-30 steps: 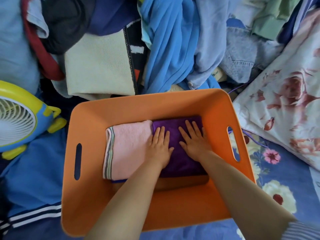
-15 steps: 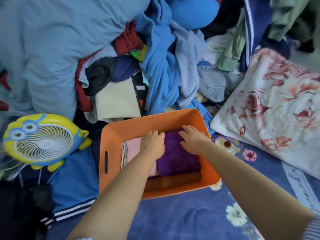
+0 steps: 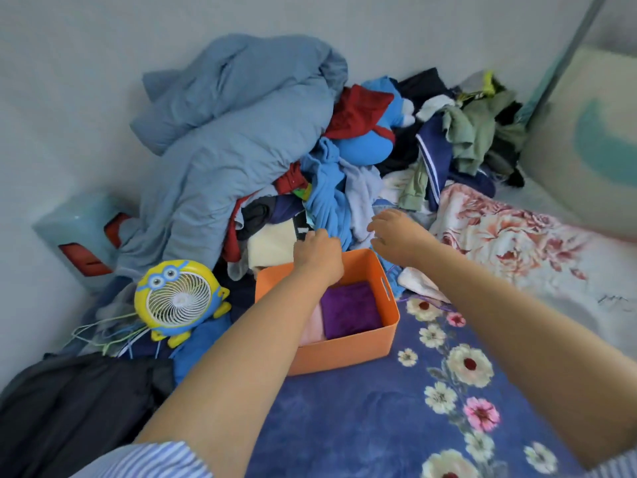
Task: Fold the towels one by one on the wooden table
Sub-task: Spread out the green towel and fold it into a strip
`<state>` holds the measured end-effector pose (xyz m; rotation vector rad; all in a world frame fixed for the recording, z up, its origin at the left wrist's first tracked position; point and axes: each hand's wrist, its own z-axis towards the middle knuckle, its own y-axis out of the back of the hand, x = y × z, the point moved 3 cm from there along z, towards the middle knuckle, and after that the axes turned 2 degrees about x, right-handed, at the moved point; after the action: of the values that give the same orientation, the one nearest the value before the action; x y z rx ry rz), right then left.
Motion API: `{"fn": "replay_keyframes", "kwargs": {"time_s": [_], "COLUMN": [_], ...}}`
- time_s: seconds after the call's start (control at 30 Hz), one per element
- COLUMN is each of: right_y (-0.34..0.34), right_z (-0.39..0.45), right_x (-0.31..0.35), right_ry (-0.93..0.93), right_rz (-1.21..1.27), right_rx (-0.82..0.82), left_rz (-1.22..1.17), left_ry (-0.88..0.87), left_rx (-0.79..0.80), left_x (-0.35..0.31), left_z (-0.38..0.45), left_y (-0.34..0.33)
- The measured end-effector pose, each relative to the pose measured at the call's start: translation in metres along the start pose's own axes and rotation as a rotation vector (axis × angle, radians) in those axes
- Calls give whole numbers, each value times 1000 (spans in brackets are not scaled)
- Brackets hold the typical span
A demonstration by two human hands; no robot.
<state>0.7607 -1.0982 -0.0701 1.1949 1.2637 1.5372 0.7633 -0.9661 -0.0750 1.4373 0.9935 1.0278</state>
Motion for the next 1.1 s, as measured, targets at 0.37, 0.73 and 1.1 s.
{"fn": "replay_keyframes", "kwargs": {"time_s": [0.37,0.73,1.1], "right_y": [63,87,91], "right_z": [-218,-543,-914], "right_x": [71,106,152], "right_ry": [-226,-808,-1407], "right_rz": [-47,-114,-76], "right_rx": [-248,-345,-540], "left_rz": [45,14,-37], "left_ry": [-280,-844,-1427], "left_rx": [-95,-53,-121], "left_x": [-40,-209,-434], "left_z": [-165,-379,-686], "left_y": [46,46,45]}}
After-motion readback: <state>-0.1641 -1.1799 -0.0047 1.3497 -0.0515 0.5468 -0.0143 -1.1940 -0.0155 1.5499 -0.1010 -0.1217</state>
